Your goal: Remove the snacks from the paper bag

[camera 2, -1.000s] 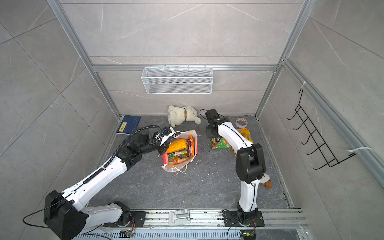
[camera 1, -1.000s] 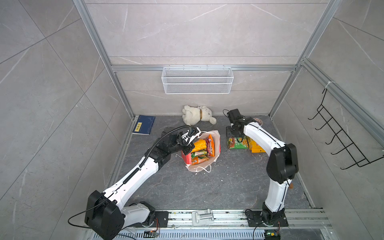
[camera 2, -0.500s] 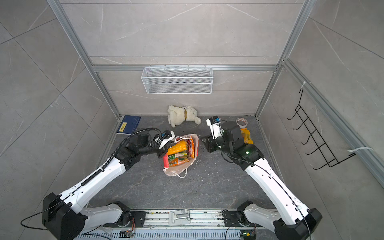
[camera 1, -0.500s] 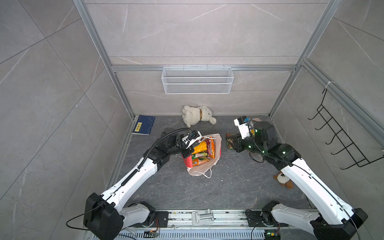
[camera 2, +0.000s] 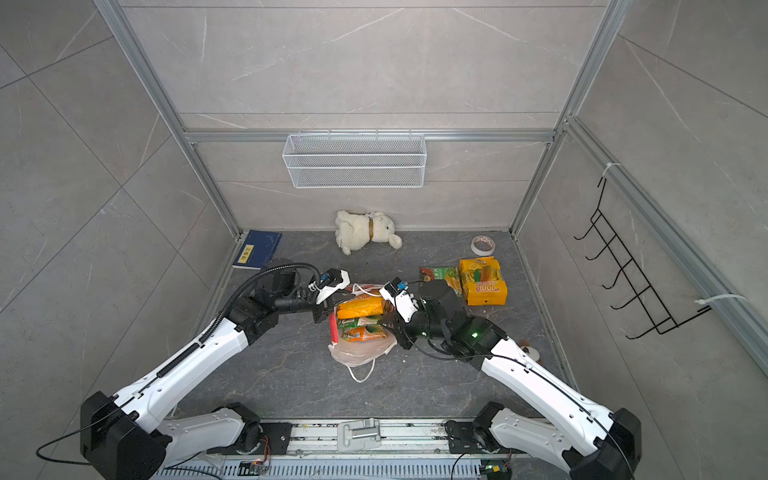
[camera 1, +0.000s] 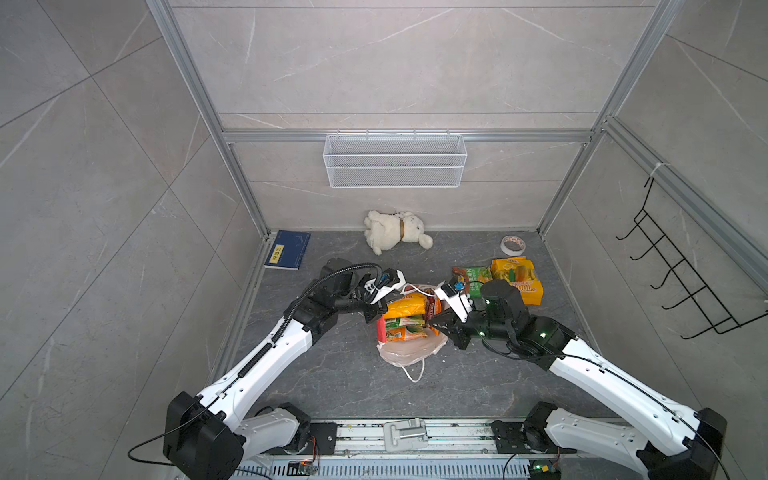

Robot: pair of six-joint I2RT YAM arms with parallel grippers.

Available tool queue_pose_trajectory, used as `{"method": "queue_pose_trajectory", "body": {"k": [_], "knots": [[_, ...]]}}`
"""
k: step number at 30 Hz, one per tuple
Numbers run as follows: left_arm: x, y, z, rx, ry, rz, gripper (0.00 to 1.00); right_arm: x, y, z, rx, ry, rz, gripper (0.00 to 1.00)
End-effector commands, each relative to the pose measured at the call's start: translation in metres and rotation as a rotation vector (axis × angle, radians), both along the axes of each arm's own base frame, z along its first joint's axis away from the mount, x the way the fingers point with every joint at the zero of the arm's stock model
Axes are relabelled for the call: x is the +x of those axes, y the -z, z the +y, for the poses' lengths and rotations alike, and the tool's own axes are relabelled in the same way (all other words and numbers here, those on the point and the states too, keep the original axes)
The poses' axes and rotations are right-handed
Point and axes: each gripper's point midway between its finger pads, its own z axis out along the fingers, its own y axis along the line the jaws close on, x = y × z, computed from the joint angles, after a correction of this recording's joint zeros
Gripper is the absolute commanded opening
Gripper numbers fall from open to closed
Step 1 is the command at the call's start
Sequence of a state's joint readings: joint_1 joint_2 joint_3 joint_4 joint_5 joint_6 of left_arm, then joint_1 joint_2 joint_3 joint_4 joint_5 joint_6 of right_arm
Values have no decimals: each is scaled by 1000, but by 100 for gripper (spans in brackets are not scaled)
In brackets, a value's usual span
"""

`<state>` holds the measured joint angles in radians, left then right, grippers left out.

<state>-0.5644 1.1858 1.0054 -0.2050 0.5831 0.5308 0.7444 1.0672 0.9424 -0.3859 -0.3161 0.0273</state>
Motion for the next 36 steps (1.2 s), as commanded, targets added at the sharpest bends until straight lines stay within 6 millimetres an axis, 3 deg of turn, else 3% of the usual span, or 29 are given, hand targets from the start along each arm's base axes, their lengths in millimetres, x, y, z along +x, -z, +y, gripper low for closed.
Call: {"method": "queue_pose_trajectory", "body": {"k": [1,4,10,13,15,18,21,23,28,32,36], "knots": [[-10,-28,-4,-60,45,-62,0,22,0,-1,-52,98,-49,12],[2,-29,-2,-57,-16,-73,0,33,-12,-10,-32,198,-66,15],[11,-34,3,-53,-71,-115,0,26,-65,-25,110,264,-129,27],[11,-38,2,-59,-64,-122,0,30,-75,-43,122,357,-149,26],[11,-39,2,-60,-63,-125,0,36,-71,-55,111,426,-121,21],[11,-39,2,-60,-63,-125,0,52,-44,-81,119,557,-3,0],[11,-39,2,-61,-62,-123,0,69,6,-119,167,717,209,0],[11,-39,2,-63,-64,-126,0,72,38,-130,192,761,309,0],[13,-41,1,-70,-69,-124,0,65,119,-123,107,771,500,0],[16,-41,-1,-76,-70,-128,0,64,163,-113,118,795,589,0],[18,-38,-2,-74,-73,-120,0,73,190,-93,116,788,611,0]]}}
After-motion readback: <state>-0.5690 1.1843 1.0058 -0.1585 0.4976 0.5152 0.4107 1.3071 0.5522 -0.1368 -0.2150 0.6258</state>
